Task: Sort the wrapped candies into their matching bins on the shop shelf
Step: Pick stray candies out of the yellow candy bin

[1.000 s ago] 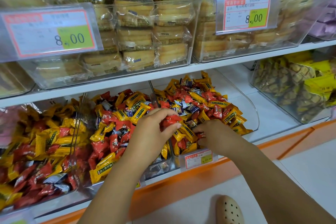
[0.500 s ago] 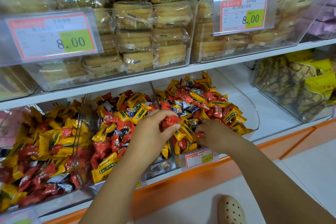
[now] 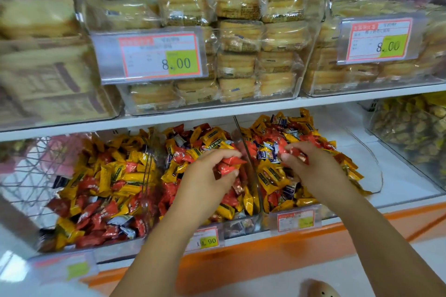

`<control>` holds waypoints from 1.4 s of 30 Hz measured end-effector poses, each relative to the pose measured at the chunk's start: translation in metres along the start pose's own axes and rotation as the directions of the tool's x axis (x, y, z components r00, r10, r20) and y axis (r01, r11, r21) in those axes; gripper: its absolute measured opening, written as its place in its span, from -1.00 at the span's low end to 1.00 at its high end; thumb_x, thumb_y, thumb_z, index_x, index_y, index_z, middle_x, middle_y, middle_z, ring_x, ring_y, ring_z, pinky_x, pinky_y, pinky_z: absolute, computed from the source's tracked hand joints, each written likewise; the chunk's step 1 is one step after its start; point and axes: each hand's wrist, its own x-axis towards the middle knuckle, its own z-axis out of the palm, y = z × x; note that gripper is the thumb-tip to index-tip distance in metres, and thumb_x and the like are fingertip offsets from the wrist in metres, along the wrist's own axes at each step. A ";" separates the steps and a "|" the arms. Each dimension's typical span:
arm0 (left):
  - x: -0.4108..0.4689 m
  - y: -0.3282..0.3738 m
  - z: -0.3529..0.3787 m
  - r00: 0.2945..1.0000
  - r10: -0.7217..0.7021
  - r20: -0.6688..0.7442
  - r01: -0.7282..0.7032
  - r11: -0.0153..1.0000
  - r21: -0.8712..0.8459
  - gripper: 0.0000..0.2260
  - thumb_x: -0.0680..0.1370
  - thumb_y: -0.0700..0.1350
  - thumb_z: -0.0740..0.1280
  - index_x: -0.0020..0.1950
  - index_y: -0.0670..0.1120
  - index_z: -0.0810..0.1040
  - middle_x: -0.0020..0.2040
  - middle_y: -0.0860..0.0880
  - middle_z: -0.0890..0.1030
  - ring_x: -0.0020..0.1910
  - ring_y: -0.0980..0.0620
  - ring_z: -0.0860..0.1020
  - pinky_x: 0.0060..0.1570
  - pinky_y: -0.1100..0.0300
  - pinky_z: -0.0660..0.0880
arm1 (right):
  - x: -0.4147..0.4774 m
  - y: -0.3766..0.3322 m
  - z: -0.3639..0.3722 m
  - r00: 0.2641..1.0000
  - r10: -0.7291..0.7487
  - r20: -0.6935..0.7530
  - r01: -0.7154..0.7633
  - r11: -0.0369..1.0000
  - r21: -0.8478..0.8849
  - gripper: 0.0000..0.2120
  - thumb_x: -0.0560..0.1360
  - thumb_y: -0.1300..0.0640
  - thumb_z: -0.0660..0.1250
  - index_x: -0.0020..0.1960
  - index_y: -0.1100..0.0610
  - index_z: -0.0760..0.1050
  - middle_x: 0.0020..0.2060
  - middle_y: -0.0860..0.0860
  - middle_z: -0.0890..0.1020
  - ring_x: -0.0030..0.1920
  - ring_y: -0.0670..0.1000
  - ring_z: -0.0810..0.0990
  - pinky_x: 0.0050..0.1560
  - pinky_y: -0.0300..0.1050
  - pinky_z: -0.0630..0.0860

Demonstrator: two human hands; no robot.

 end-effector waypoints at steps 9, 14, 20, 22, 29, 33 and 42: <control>-0.023 -0.080 -0.140 0.888 -0.171 -0.427 0.284 0.934 0.217 -0.71 0.48 -0.23 0.42 0.18 -0.01 0.61 0.15 0.05 0.55 0.11 0.11 0.50 0.03 0.40 0.30 | -0.005 -0.116 0.116 0.888 -0.410 0.207 0.378 0.908 0.179 -0.84 0.57 0.05 0.26 0.04 -0.24 0.45 0.03 -0.27 0.45 0.06 -0.32 0.41 -0.02 -0.58 0.24; -0.031 -0.109 -0.173 0.867 -0.227 -0.444 0.345 0.915 0.208 -0.60 0.46 -0.22 0.43 0.28 -0.03 0.55 0.20 0.08 0.52 0.17 0.12 0.47 0.01 0.44 0.25 | 0.024 -0.171 0.188 0.847 -0.438 0.301 0.398 0.898 0.186 -0.78 0.57 0.06 0.27 0.20 -0.11 0.51 0.08 -0.12 0.51 0.10 -0.10 0.49 0.03 -0.25 0.35; -0.036 -0.098 -0.176 0.890 -0.151 -0.431 0.256 0.946 0.197 -0.61 0.53 -0.26 0.35 0.34 -0.03 0.50 0.16 0.15 0.46 0.15 0.23 0.37 0.07 0.44 0.23 | 0.027 -0.172 0.181 0.819 -0.381 0.429 0.262 0.914 0.311 -0.68 0.62 0.06 0.21 0.34 -0.18 0.42 0.32 -0.20 0.42 0.30 -0.20 0.35 0.33 -0.26 0.26; -0.036 -0.088 -0.161 0.920 -0.112 -0.376 0.203 0.956 0.211 -0.61 0.57 -0.19 0.32 0.38 0.03 0.46 0.27 0.15 0.46 0.17 0.28 0.33 0.10 0.48 0.19 | 0.018 -0.154 0.157 0.872 -0.357 0.335 0.258 0.916 0.306 -0.71 0.63 0.11 0.17 0.26 -0.21 0.45 0.30 -0.16 0.46 0.26 -0.21 0.40 0.28 -0.30 0.31; -0.013 -0.030 -0.063 0.996 0.014 -0.084 0.007 0.968 0.249 -0.64 0.56 -0.08 0.35 0.35 0.10 0.47 0.36 0.10 0.46 0.34 0.12 0.41 0.30 0.32 0.27 | -0.015 -0.054 0.060 0.978 -0.166 0.125 0.157 0.985 0.072 -0.72 0.63 0.15 0.16 0.22 -0.15 0.49 0.23 -0.15 0.48 0.17 -0.12 0.48 0.11 -0.30 0.47; 0.006 0.001 0.005 0.986 0.144 0.080 -0.162 0.939 0.303 -0.65 0.57 -0.04 0.32 0.36 0.12 0.46 0.36 0.15 0.43 0.36 0.19 0.35 0.33 0.39 0.16 | -0.009 -0.003 0.004 0.990 -0.103 -0.099 0.100 0.994 -0.031 -0.73 0.59 0.25 0.24 0.13 -0.06 0.58 0.19 -0.05 0.58 0.12 -0.04 0.55 0.12 -0.11 0.52; 0.045 0.035 0.089 0.933 0.330 0.144 -0.354 0.769 0.533 -0.70 0.54 -0.02 0.35 0.28 0.11 0.55 0.21 0.14 0.58 0.24 0.03 0.47 0.22 0.06 0.33 | 0.019 0.071 -0.049 0.995 0.077 -0.060 -0.085 0.987 -0.138 -0.67 0.55 0.28 0.27 0.25 0.00 0.54 0.05 0.01 0.60 0.00 0.07 0.59 -0.17 -0.27 0.45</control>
